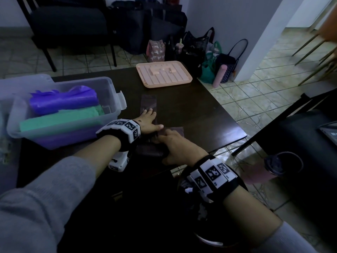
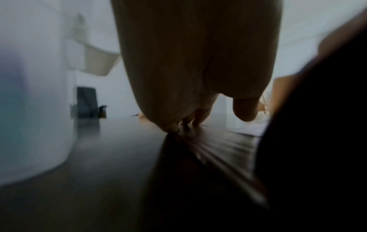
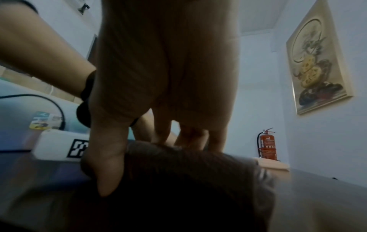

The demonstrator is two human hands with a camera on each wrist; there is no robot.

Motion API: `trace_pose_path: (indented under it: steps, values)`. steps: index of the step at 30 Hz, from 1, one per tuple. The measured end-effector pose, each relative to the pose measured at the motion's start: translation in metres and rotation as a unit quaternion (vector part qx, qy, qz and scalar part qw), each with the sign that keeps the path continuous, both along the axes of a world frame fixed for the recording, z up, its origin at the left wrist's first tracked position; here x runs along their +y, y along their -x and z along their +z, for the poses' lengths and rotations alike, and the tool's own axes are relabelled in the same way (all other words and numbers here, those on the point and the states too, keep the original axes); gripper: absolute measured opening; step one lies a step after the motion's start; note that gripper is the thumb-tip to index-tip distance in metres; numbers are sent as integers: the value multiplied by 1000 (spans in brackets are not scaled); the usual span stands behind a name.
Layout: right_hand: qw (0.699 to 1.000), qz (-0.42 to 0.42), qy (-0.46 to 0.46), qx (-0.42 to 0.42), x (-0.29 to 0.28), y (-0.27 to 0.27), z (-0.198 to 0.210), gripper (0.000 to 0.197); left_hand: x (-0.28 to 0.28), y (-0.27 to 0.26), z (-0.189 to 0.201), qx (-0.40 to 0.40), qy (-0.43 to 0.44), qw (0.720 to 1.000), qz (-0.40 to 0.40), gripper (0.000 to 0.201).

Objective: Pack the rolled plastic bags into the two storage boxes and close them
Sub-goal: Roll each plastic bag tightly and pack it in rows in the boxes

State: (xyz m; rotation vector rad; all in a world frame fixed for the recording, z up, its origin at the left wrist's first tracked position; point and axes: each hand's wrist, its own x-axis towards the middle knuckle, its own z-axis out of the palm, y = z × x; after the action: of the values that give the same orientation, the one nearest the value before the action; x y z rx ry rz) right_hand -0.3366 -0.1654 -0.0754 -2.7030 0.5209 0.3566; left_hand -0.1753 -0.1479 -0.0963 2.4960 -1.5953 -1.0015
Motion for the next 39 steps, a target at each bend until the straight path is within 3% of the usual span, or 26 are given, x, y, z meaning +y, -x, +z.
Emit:
trace_pose_path:
  steps: [3,6,12,14,19,22,25,28,31,33,36,39]
  values:
    - [999,12,-26,-16,-4,-2,3,71,5,-2,3,30,33,999,20,85]
    - [996,-28,-82,-13,-8,-2,4,77,13,-2,10,34,68,996,36,86]
    - [987,-45,-151,24,-23,-6,13,43,36,15,35,8,132,991,-20,30]
    - [985,-43,-165,35,-27,-8,18,37,44,19,46,20,133,991,-22,21]
    - [981,-39,-160,105,-36,-19,29,38,55,10,62,47,17,997,-60,36]
    - [976,-42,-164,137,-39,-22,32,36,58,11,55,41,20,997,-66,56]
    - [978,-61,-170,106,-40,-21,27,37,55,13,46,30,32,997,-57,56]
    - [986,-105,-125,21,-36,-19,16,35,44,12,46,14,6,998,-58,51]
    - [995,-81,29,-52,-13,-15,7,29,33,12,47,2,-34,996,-82,36]
    - [991,-72,83,-74,3,-9,-2,38,27,12,48,-4,-62,992,-106,28]
    - [991,-55,105,-68,11,-1,-17,65,24,14,54,-23,-99,987,-124,27]
    - [991,-64,91,-75,9,-1,-20,67,22,13,55,-28,-102,986,-126,32]
